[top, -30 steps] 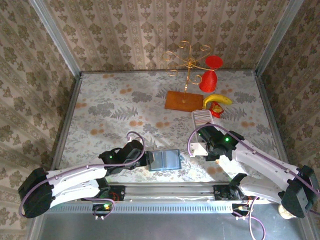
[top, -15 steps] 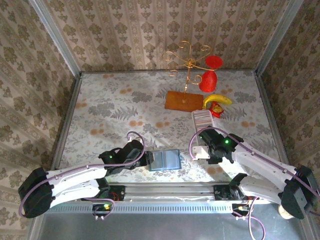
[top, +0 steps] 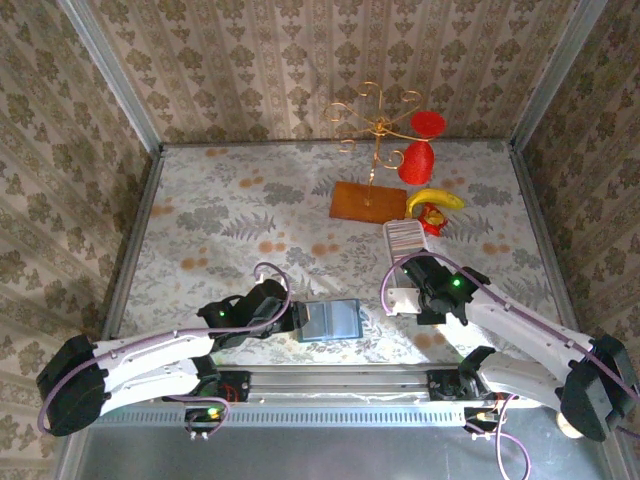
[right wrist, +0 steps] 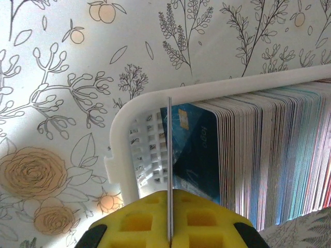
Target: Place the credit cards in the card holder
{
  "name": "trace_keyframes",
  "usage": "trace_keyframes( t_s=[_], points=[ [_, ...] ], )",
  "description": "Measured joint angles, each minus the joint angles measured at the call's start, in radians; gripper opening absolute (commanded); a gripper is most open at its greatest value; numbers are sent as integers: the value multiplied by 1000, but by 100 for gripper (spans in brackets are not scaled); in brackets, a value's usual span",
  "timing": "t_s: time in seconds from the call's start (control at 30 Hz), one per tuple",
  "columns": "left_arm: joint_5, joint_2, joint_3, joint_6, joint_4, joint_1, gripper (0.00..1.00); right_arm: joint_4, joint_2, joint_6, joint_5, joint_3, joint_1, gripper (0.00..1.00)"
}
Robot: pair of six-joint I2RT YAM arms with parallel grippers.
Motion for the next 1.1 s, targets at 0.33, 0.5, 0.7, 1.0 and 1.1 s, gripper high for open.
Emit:
trace_keyframes(
  t_s=[0.33,0.5,0.7,1.0,1.1],
  points=[
    [0,-44,13,44,-27,0,37,-103,-28,66,-37,150,0,0],
    [27,-116,64,146,-36,0,44,-161,-42,228,-143,341,-1,0],
    [114,-134,111,218,58,-4,41,-184,-51,511,-294,472,-1,0],
    [223,-101,160,274,245,-26,56,-56,-96,1061,-566,457,-2,0],
    [255,-100,165,264,329,-26,56,11,-116,1205,-657,444,-2,0]
  ],
)
